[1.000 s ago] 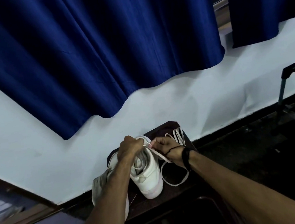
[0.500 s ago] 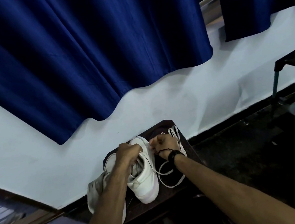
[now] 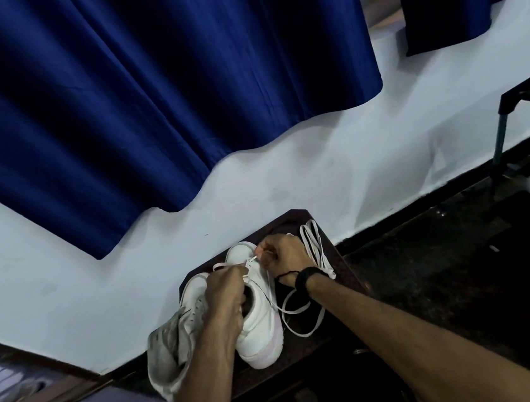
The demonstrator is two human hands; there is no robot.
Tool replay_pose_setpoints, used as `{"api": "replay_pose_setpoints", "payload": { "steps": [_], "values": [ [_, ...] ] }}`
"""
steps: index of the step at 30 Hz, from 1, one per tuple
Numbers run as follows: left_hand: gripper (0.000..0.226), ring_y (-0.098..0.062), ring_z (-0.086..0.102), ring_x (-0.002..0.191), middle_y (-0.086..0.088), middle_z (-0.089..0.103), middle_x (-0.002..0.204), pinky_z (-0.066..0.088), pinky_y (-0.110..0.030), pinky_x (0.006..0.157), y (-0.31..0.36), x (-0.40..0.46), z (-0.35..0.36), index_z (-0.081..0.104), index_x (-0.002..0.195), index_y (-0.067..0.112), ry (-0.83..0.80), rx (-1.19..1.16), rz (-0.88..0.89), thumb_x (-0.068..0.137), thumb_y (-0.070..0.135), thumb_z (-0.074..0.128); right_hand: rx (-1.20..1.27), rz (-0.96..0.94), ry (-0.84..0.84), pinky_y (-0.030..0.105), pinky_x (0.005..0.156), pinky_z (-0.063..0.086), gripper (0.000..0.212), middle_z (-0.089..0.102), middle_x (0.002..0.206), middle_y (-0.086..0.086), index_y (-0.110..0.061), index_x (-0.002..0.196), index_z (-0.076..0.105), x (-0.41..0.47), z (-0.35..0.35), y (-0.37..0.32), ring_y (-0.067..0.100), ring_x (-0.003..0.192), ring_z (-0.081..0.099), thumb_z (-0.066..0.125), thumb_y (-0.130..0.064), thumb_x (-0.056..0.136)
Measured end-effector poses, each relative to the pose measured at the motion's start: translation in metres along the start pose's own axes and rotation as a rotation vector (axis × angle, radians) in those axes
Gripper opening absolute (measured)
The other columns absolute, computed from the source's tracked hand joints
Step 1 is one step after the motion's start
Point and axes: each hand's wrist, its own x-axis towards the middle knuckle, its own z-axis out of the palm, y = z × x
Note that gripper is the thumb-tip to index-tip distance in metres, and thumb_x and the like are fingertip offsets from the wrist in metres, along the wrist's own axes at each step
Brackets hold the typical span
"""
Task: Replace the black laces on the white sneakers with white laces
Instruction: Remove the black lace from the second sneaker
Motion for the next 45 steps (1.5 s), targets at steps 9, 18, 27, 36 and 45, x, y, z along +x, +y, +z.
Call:
{"api": "replay_pose_setpoints", "payload": {
  "steps": [9,18,27,36,45],
  "values": [
    [0.011,-0.011,0.026,0.041,-0.001,0.040,0.057,0.017,-0.017,0.039,0.004,-0.004,0.000,0.057,0.071,0.015,-0.049,-0.028,-0.040,0.081,0.011,0.060,-0.205,-0.099,-0.044,0.021,0.076,0.041,0.021,0.070,0.097,0.007,-0.013,0.089,0.072,0.006,-0.004,-0.004,0.022,0.092,0.063,0.053,-0.005,0.082],
    [0.026,-0.012,0.027,0.034,-0.002,0.039,0.051,0.015,-0.013,0.037,0.002,0.001,-0.003,0.051,0.063,0.016,-0.103,-0.097,-0.134,0.087,0.020,0.058,-0.339,-0.193,-0.144,0.023,0.076,0.041,0.019,0.066,0.102,0.010,-0.011,0.094,0.069,0.013,-0.004,-0.006,0.025,0.096,0.062,0.055,-0.004,0.084],
    [0.020,-0.026,0.064,0.058,-0.026,0.067,0.074,0.039,-0.022,0.048,-0.002,0.021,0.008,0.062,0.079,0.007,0.020,0.138,0.019,0.076,0.023,0.074,-0.259,-0.090,-0.168,0.033,0.077,0.054,0.013,0.071,0.083,-0.009,-0.030,0.081,0.067,0.019,-0.003,-0.003,0.010,0.082,0.066,0.060,-0.019,0.081],
    [0.039,-0.035,0.069,0.099,-0.025,0.069,0.106,0.057,-0.042,0.078,0.020,0.019,0.003,0.067,0.106,-0.003,-0.049,0.611,0.129,0.081,0.026,0.063,-0.109,-0.006,0.143,0.033,0.074,0.050,0.019,0.066,0.093,0.001,-0.024,0.090,0.064,-0.021,-0.004,-0.020,0.022,0.090,0.062,0.055,-0.035,0.077],
    [0.024,-0.031,0.059,0.110,-0.018,0.064,0.119,0.041,-0.027,0.077,0.050,0.004,-0.020,0.062,0.106,0.000,-0.080,0.845,0.237,0.093,0.013,0.046,-0.133,0.170,-0.018,0.033,0.079,0.051,0.069,0.069,0.097,-0.010,-0.031,0.103,0.054,-0.068,0.005,-0.039,0.018,0.096,0.065,0.044,-0.084,0.060]
  ]
}}
